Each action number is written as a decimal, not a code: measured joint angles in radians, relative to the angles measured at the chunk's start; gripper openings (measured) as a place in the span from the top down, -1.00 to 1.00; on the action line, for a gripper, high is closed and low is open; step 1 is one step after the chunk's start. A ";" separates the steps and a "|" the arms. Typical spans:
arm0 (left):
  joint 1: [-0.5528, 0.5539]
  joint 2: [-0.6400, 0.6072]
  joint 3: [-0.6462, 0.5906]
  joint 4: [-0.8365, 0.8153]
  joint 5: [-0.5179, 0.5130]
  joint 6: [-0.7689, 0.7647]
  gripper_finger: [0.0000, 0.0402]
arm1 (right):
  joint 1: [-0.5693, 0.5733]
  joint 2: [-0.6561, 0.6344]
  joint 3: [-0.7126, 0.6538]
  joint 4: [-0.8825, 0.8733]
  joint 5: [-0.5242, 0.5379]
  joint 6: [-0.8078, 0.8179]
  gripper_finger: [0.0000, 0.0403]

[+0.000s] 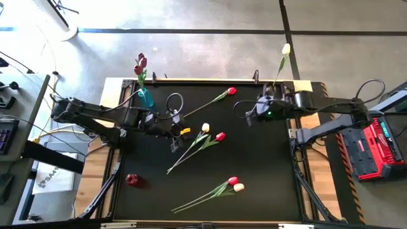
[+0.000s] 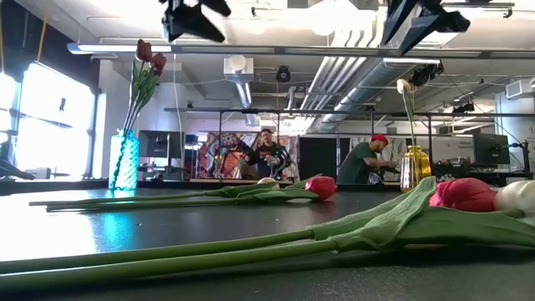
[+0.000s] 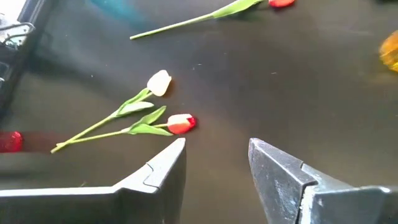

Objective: Sort flowers into vase by color
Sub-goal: Put the center yellow flower into the yellow vase

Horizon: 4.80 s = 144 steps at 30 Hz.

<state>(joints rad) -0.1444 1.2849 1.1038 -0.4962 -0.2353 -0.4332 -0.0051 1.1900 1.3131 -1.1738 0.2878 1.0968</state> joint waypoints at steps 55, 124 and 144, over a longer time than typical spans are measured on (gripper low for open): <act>0.093 0.465 -0.355 0.595 0.051 -0.061 0.63 | 0.159 0.000 -0.368 0.428 0.019 0.267 0.19; 0.222 0.012 -0.354 0.909 0.145 -0.121 0.96 | -0.045 0.224 -0.368 1.553 -0.027 -0.403 0.93; 0.222 0.012 -0.354 0.723 0.201 -0.167 0.25 | -0.047 -0.050 -0.365 1.065 0.277 -0.480 1.00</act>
<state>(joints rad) 0.0780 1.2968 0.7496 0.2263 -0.0340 -0.6006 -0.0525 1.1403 0.9485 -0.1087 0.5644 0.6171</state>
